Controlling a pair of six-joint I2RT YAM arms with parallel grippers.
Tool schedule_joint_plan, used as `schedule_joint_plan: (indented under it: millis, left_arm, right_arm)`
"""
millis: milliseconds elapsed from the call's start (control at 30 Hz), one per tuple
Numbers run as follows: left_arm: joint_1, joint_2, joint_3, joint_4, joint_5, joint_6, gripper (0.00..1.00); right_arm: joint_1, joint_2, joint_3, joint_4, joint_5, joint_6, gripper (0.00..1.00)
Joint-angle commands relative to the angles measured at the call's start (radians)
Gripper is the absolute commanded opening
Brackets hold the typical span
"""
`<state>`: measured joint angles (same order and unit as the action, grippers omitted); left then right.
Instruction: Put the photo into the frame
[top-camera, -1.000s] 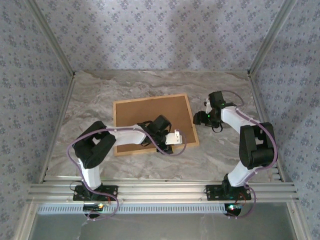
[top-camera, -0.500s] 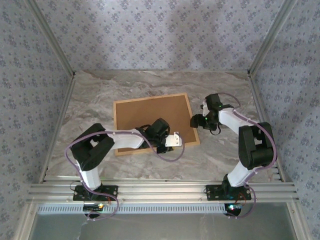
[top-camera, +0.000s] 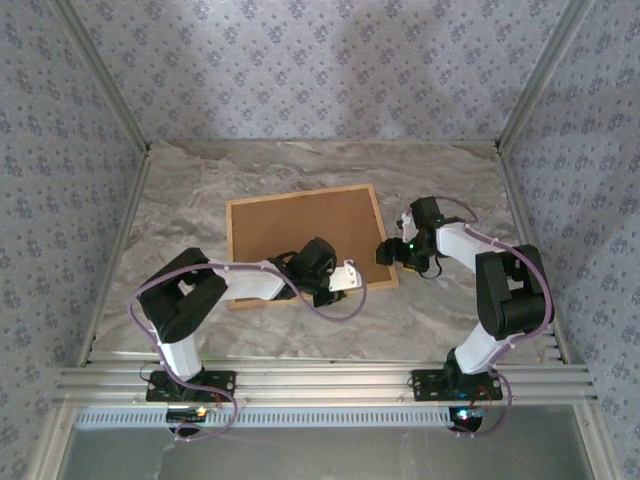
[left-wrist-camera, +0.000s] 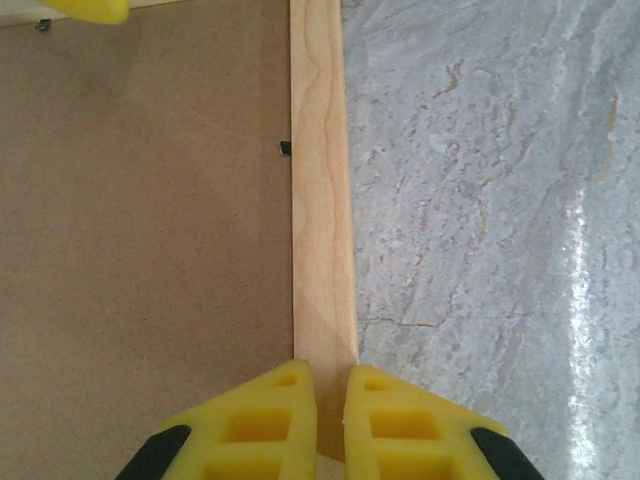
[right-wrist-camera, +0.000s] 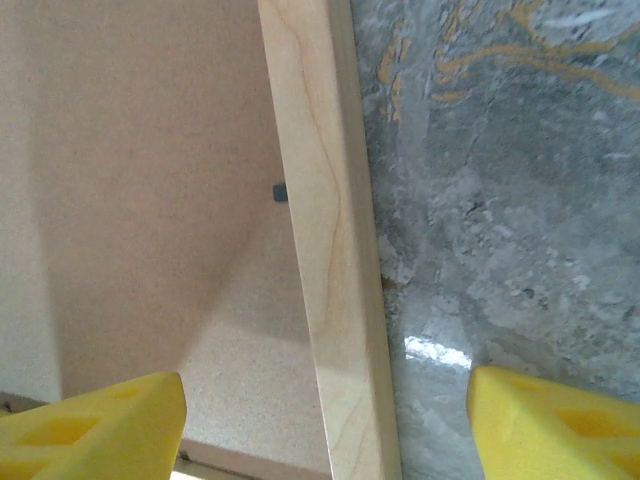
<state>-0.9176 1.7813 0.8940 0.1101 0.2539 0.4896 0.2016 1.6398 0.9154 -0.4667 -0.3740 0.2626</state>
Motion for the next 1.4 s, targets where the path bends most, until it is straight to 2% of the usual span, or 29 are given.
schedule_joint_plan:
  millis: [0,567,900,1133,1233,1367]
  left_arm:
    - [0.021,-0.046,-0.003,0.046,0.005,-0.051,0.0]
    - [0.066,-0.094,-0.006,0.108,0.075,-0.132,0.0]
    - [0.069,-0.062,-0.012,0.087,0.066,-0.11,0.0]
    - [0.069,-0.042,0.007,0.01,0.039,-0.013,0.32]
    - [0.072,0.002,0.072,-0.081,0.028,-0.004,0.4]
    - [0.07,0.05,0.126,-0.142,0.016,0.003,0.44]
  right_arm:
    - [0.005,-0.017,-0.015,-0.001,-0.04,0.004,0.76]
    - [0.004,-0.009,-0.059,0.106,-0.212,0.106,0.73]
    - [-0.029,-0.017,-0.067,0.133,-0.252,0.14,0.48]
    - [-0.03,-0.017,-0.056,0.096,-0.184,0.111,0.49]
    - [-0.03,-0.011,-0.049,0.092,-0.175,0.106,0.49]
    - [-0.028,0.0,-0.049,0.092,-0.175,0.104,0.5]
